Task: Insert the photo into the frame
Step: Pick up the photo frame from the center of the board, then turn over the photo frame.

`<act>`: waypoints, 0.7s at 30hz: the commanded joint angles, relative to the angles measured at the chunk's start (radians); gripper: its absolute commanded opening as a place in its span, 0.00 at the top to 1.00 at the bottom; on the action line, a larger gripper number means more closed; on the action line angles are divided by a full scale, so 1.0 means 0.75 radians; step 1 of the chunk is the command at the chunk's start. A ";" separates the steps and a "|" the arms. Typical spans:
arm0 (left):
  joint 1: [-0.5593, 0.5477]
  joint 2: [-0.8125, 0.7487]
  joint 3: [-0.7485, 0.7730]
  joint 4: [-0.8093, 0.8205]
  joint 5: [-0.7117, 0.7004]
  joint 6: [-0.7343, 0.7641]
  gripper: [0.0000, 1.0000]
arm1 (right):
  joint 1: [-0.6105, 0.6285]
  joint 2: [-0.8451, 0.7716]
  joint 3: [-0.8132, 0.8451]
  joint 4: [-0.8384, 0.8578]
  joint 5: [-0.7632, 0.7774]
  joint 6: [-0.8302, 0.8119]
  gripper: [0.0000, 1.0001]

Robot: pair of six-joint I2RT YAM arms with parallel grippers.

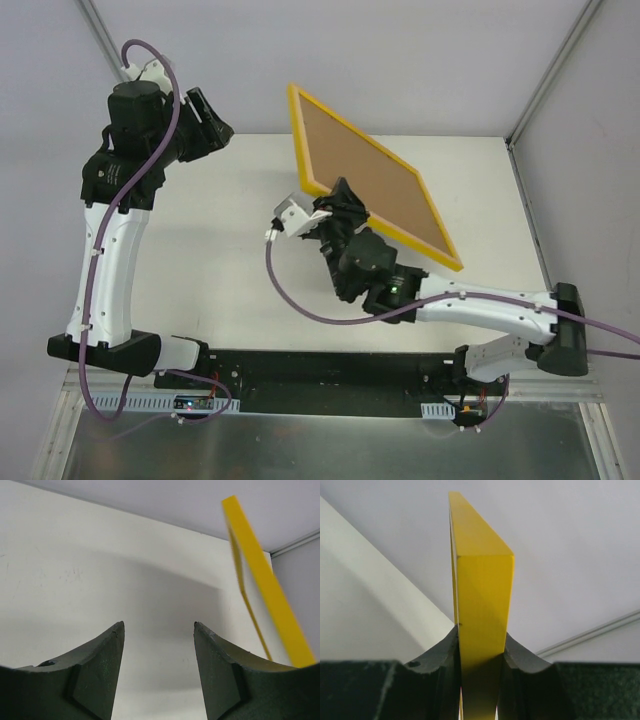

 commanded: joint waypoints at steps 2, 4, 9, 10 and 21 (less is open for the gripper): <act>-0.011 -0.051 -0.042 0.021 -0.022 0.007 0.44 | -0.088 -0.254 0.210 -0.548 -0.052 -0.084 1.00; -0.011 -0.053 -0.061 0.029 -0.012 0.003 0.44 | -0.131 -0.302 0.261 -0.669 -0.052 -0.084 1.00; -0.011 -0.076 -0.179 0.085 0.031 -0.028 0.46 | -0.249 -0.349 0.374 -0.884 -0.052 -0.084 1.00; -0.013 -0.086 -0.214 0.103 0.035 -0.032 0.46 | -0.278 -0.353 0.384 -0.909 -0.052 -0.084 1.00; -0.046 -0.121 -0.474 0.226 0.044 -0.055 0.48 | -0.421 -0.220 0.480 -0.997 -0.052 -0.084 1.00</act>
